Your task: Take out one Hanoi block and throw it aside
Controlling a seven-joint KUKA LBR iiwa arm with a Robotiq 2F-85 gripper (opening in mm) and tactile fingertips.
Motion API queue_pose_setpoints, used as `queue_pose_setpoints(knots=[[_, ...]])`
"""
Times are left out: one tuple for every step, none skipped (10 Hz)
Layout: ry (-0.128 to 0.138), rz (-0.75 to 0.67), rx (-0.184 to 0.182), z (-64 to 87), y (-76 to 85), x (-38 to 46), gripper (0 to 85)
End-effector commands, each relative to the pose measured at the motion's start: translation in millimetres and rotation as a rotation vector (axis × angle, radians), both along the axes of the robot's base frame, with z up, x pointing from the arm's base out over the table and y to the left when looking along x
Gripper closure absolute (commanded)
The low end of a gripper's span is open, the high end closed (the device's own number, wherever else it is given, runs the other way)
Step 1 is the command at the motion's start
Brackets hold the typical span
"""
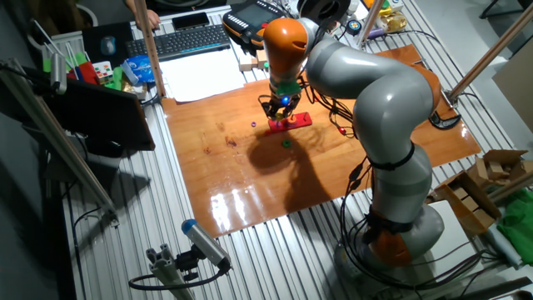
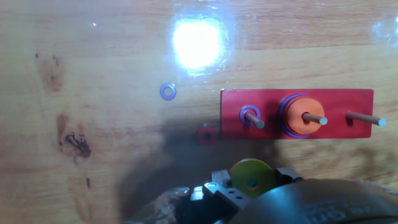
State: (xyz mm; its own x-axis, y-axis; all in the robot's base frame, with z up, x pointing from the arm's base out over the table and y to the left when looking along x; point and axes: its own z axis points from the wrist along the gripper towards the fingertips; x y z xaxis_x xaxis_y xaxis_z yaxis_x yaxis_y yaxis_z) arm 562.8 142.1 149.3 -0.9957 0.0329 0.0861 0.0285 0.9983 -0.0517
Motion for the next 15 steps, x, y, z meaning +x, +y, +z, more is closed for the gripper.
queue_pose_setpoints(knots=[[-0.001,-0.003,0.0,-0.7,0.4,-0.1,43.0],[0.002,-0.009,0.001,-1.2,0.5,0.0,40.7],[0.002,-0.014,0.003,-1.7,0.7,0.2,37.0],[0.003,-0.017,0.003,-2.1,0.8,0.4,34.7],[0.003,-0.02,0.003,-2.2,0.7,0.4,33.0],[0.003,-0.018,0.001,-2.2,0.6,0.5,33.0],[0.009,-0.01,-0.001,-1.8,-0.5,0.1,35.0],[0.017,0.01,-0.001,2.4,-4.9,-2.5,40.0],[0.032,0.025,0.01,9.1,-10.5,-6.1,45.7],[0.047,0.038,0.016,16.0,-15.4,-11.4,55.0],[0.047,0.051,0.02,21.9,-18.8,-17.3,66.7],[0.047,0.071,0.011,28.3,-21.1,-22.9,76.7],[0.048,0.083,0.012,33.0,-22.3,-26.7,84.3],[0.046,0.088,0.022,35.4,-22.8,-29.1,84.3],[0.04,0.101,0.026,35.7,-23.4,-29.8,84.3]])
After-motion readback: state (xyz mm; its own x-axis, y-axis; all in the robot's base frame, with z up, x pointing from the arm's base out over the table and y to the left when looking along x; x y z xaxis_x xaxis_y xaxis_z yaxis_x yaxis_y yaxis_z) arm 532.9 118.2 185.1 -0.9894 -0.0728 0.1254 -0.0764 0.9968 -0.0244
